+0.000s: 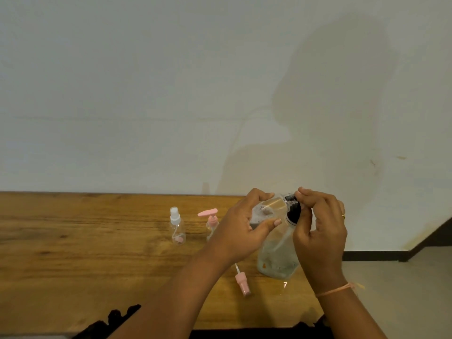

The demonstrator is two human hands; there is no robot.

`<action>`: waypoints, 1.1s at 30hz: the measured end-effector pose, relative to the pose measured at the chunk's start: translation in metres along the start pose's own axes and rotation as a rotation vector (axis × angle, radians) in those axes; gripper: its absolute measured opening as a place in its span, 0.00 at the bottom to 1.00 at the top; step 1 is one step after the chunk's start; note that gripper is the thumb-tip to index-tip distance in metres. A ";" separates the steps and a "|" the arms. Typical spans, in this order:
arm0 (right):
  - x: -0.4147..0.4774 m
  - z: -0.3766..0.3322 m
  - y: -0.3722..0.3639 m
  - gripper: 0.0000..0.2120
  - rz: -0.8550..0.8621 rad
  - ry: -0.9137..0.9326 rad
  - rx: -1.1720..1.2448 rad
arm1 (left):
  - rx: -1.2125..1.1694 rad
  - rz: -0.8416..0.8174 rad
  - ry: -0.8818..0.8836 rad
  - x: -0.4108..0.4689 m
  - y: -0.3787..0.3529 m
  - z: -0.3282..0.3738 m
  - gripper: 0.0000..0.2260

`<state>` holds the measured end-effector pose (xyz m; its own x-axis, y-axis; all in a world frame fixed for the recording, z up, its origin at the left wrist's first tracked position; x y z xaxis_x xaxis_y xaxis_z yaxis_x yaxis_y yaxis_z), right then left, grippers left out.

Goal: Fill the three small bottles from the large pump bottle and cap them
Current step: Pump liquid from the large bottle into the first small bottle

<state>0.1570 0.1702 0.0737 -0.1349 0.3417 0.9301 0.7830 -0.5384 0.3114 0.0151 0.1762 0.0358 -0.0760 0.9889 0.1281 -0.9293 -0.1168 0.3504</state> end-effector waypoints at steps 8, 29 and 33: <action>0.002 0.003 -0.003 0.09 -0.012 -0.005 -0.002 | -0.008 0.000 0.006 0.003 -0.001 -0.001 0.12; -0.001 0.003 -0.005 0.09 -0.024 0.009 0.015 | -0.016 -0.014 0.029 0.002 -0.002 -0.006 0.12; 0.003 -0.002 0.001 0.09 -0.004 0.006 0.005 | -0.024 -0.006 0.002 0.000 -0.001 -0.003 0.11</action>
<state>0.1560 0.1690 0.0771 -0.1417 0.3390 0.9300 0.7853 -0.5335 0.3141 0.0151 0.1769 0.0332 -0.0712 0.9897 0.1244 -0.9382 -0.1088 0.3287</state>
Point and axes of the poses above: each hand's wrist, its own x-axis towards the middle knuckle, its own y-axis out of the back of the hand, z = x × y, the point moved 10 cm from there along x, towards the middle knuckle, and after that the axes turned 14 degrees about y, right-handed, at the moved point
